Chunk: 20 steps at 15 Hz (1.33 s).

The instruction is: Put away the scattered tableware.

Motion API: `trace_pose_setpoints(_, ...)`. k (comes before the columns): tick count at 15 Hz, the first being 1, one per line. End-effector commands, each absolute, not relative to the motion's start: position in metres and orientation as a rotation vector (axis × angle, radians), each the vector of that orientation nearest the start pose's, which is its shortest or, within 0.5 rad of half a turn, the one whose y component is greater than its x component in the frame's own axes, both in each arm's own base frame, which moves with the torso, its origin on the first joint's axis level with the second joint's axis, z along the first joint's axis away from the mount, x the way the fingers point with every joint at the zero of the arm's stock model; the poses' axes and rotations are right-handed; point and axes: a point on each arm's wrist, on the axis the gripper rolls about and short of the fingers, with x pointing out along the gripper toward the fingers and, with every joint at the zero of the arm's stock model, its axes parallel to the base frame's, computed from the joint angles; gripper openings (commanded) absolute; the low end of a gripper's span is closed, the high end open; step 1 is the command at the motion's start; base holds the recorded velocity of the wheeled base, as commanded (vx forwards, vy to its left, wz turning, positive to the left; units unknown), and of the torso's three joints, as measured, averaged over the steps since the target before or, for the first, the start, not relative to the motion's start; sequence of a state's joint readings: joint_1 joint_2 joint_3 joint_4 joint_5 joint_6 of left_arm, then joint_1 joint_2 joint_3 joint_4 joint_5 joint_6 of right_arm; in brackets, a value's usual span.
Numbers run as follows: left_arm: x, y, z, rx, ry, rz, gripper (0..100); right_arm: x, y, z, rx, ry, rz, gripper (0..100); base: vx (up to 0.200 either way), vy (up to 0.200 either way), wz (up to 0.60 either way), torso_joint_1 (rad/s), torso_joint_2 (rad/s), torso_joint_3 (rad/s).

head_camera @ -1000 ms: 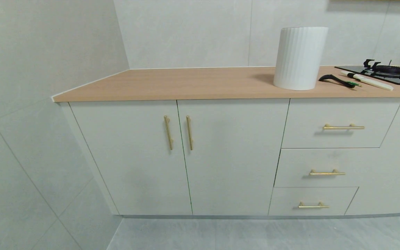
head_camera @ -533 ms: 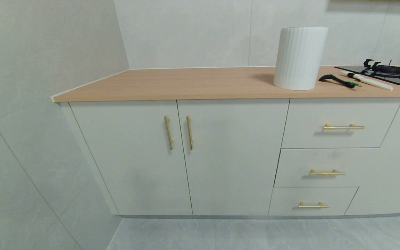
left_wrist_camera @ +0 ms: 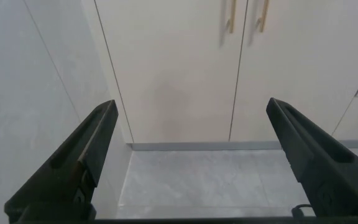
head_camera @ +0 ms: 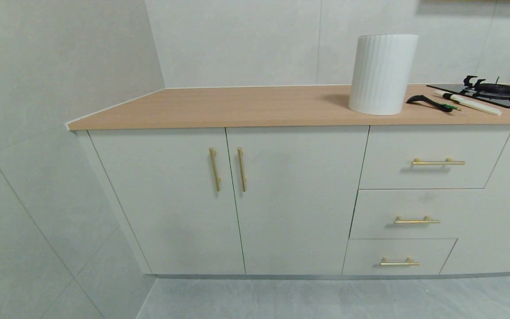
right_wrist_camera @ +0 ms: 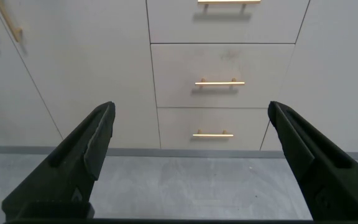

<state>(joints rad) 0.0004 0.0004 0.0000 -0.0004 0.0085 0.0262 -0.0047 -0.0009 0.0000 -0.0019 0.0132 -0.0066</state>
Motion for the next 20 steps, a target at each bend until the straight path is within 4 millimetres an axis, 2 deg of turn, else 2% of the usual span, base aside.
trace_pose_setpoints(1,-0.0227,0.0002,0.0755,0.018,0.002,0.009,100,-0.0227,0.0004,0.0757,-0.005,0.000,0.009,100,0.000,0.000,0.00,0.000,0.00,0.000)
trace_pose_setpoints(11,-0.0227,0.0002,0.0755,0.002,0.002,0.008,100,-0.0227,0.0003,0.0757,0.008,0.000,0.009,100,0.000,0.000,0.00,0.000,0.00,0.000)
trace_pose_setpoints(20,-0.0227,0.0002,0.0755,0.000,0.002,0.008,100,-0.0227,0.0003,0.0757,0.009,0.000,0.009,100,0.000,-0.200,0.00,0.003,0.00,0.002)
